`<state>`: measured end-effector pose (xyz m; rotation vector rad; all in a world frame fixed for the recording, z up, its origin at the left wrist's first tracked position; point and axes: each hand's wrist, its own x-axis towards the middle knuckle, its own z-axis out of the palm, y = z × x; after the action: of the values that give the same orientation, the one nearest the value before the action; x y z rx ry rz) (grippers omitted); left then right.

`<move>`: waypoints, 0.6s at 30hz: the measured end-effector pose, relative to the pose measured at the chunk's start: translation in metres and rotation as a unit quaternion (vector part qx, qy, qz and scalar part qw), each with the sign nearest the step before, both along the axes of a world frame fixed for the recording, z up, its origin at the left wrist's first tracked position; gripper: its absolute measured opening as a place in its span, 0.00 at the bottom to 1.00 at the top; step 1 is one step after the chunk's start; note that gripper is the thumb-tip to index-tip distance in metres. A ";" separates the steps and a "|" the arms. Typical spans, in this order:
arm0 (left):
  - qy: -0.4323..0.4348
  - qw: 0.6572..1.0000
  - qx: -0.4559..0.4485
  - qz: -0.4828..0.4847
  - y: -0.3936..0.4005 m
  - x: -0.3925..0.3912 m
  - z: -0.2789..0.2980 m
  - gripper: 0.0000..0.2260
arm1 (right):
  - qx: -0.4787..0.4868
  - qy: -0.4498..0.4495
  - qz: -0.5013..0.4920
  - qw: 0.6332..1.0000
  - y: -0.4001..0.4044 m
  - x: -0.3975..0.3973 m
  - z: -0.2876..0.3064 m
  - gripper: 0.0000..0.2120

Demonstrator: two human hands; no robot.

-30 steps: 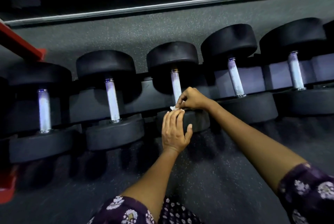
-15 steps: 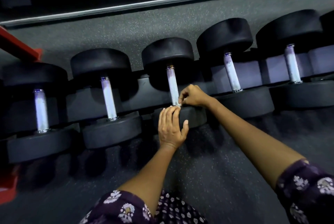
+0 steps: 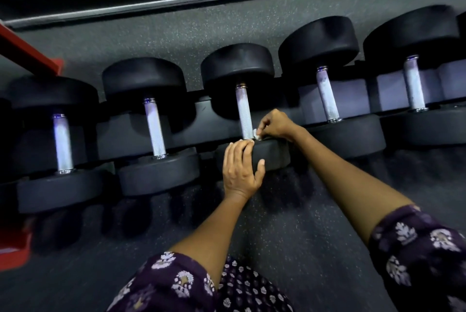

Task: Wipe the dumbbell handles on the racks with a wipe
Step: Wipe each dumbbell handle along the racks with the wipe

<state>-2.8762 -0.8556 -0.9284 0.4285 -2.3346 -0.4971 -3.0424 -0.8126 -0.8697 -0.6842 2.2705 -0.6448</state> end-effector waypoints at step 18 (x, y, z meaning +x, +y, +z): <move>-0.001 1.000 0.003 -0.010 0.001 0.001 0.002 0.20 | -0.119 0.118 -0.083 0.982 -0.036 0.005 0.002 0.04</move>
<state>-2.8749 -0.8551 -0.9262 0.4079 -2.3420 -0.5140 -3.0373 -0.8483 -0.8674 -0.7220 2.5138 -0.9732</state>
